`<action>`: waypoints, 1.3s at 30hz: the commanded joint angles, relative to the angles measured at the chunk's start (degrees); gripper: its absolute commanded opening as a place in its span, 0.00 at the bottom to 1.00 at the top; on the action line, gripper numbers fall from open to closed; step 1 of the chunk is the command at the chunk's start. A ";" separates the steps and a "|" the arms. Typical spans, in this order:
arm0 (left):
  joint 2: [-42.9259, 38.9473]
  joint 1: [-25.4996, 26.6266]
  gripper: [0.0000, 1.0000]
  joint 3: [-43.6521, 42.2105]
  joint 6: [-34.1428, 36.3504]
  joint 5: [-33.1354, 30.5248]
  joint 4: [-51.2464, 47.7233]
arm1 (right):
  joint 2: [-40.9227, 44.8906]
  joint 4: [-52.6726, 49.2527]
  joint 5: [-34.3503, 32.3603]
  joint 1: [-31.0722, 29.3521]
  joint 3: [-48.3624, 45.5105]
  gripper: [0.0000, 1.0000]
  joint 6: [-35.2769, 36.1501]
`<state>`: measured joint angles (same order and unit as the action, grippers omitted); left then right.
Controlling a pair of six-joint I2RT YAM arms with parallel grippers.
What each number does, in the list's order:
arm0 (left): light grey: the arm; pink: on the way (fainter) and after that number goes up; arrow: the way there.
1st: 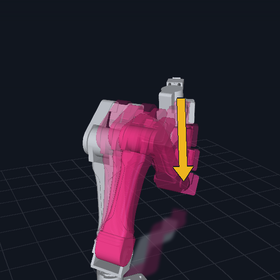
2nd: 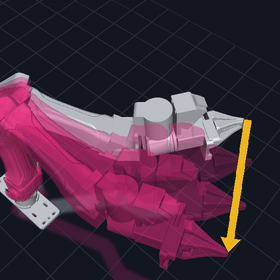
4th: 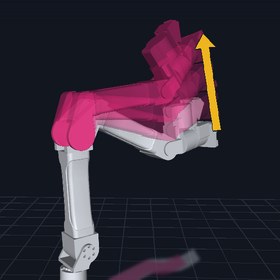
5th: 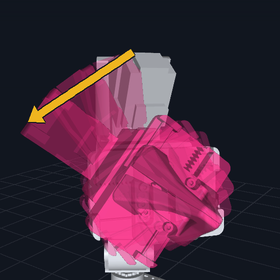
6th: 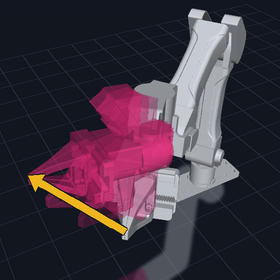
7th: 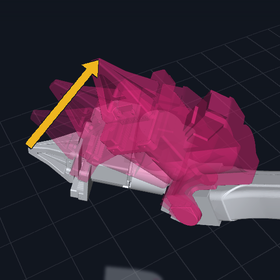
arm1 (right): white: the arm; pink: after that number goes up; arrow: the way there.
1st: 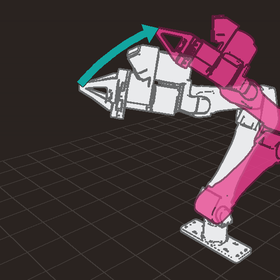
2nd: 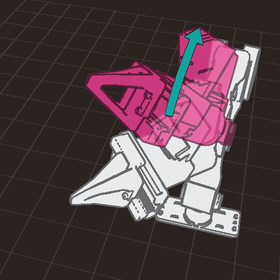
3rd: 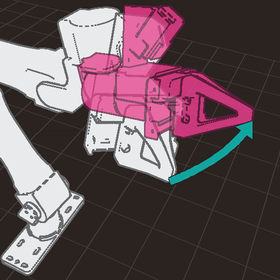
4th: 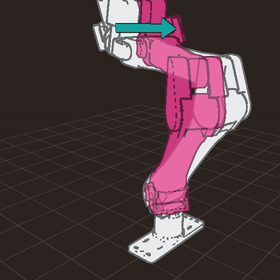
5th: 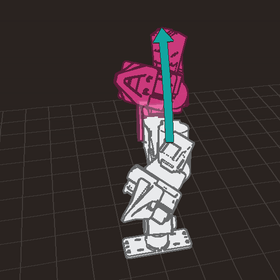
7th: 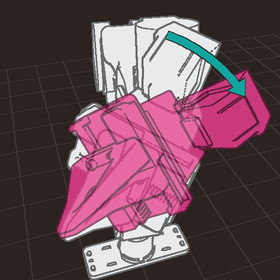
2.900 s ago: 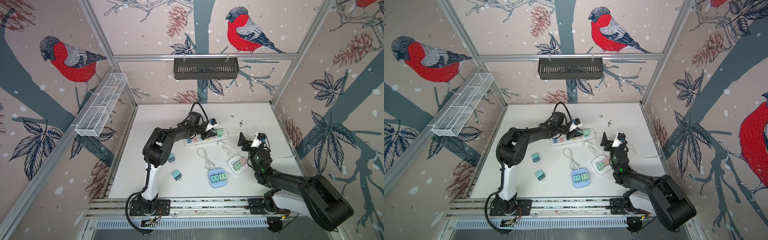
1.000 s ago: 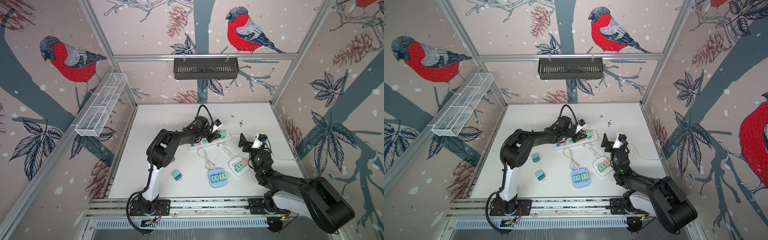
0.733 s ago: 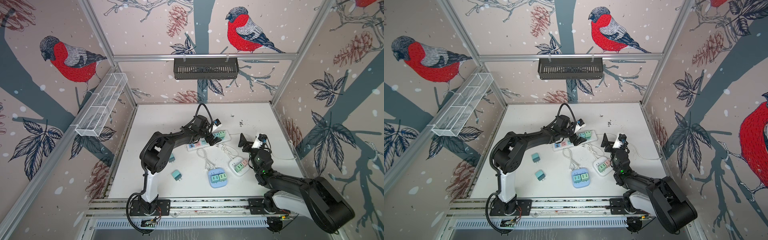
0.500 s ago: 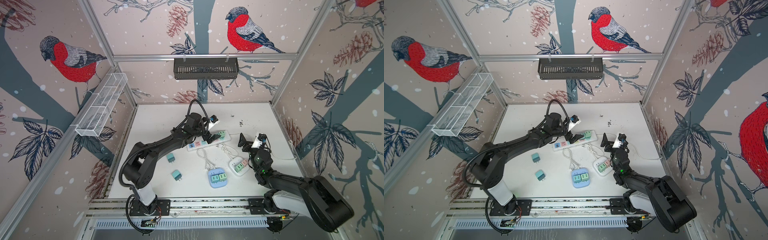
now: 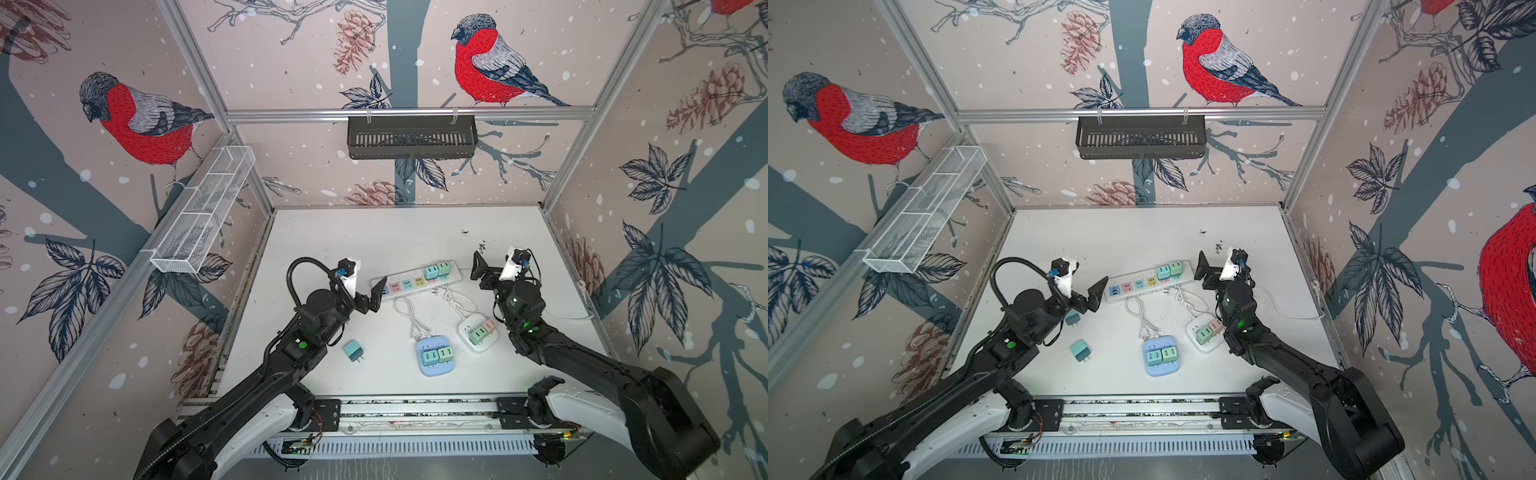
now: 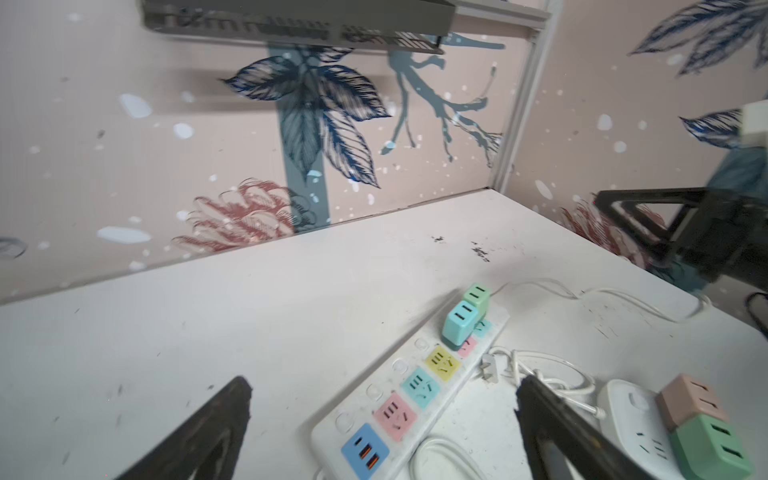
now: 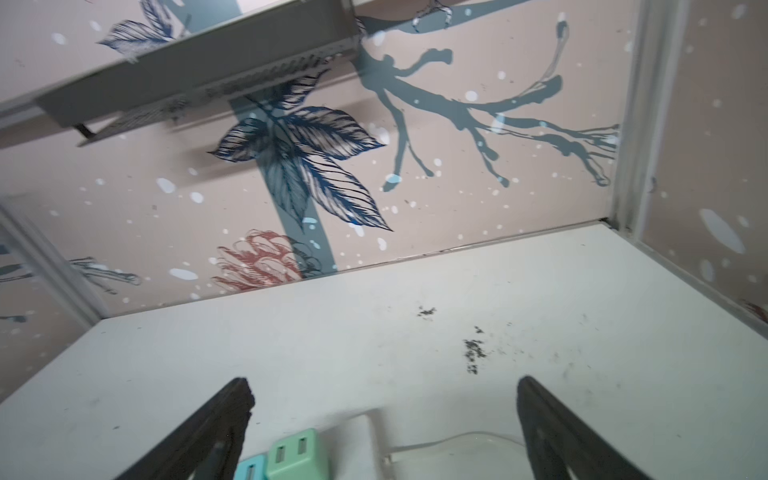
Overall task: Insert the plug
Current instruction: 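Open the left gripper and raise it while the right gripper reaches toward loose teal adapters, then lower the right gripper onto a loose teal adapter and close it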
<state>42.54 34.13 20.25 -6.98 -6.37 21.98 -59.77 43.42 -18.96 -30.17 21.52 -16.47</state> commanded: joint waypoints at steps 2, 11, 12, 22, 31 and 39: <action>-5.35 -2.42 0.98 -7.40 -10.82 -14.20 2.57 | 4.54 -12.64 -0.98 -8.49 2.94 0.99 0.97; -9.50 -5.12 0.74 -18.51 -12.05 -17.60 7.08 | 6.90 -17.34 -5.03 -29.83 6.34 0.98 0.76; -10.54 -5.23 0.75 -19.92 -12.20 -17.17 7.96 | 6.14 -17.95 -6.35 -32.04 6.94 0.98 0.50; -22.90 -5.26 0.99 -22.30 -16.23 -23.83 0.96 | -8.47 -21.96 -10.56 -44.77 13.63 0.98 -2.64; -21.12 -6.90 0.99 -20.72 -21.41 -29.30 -2.65 | -25.52 -22.57 -4.78 -48.87 20.82 0.98 -6.79; -6.77 -15.70 0.99 -14.66 -31.04 -27.82 -8.97 | -41.12 -28.49 -2.15 -52.92 31.44 0.95 -9.68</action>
<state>32.47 20.10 3.97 -32.75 -33.39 15.16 -98.41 17.26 -22.79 -82.56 51.22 -24.12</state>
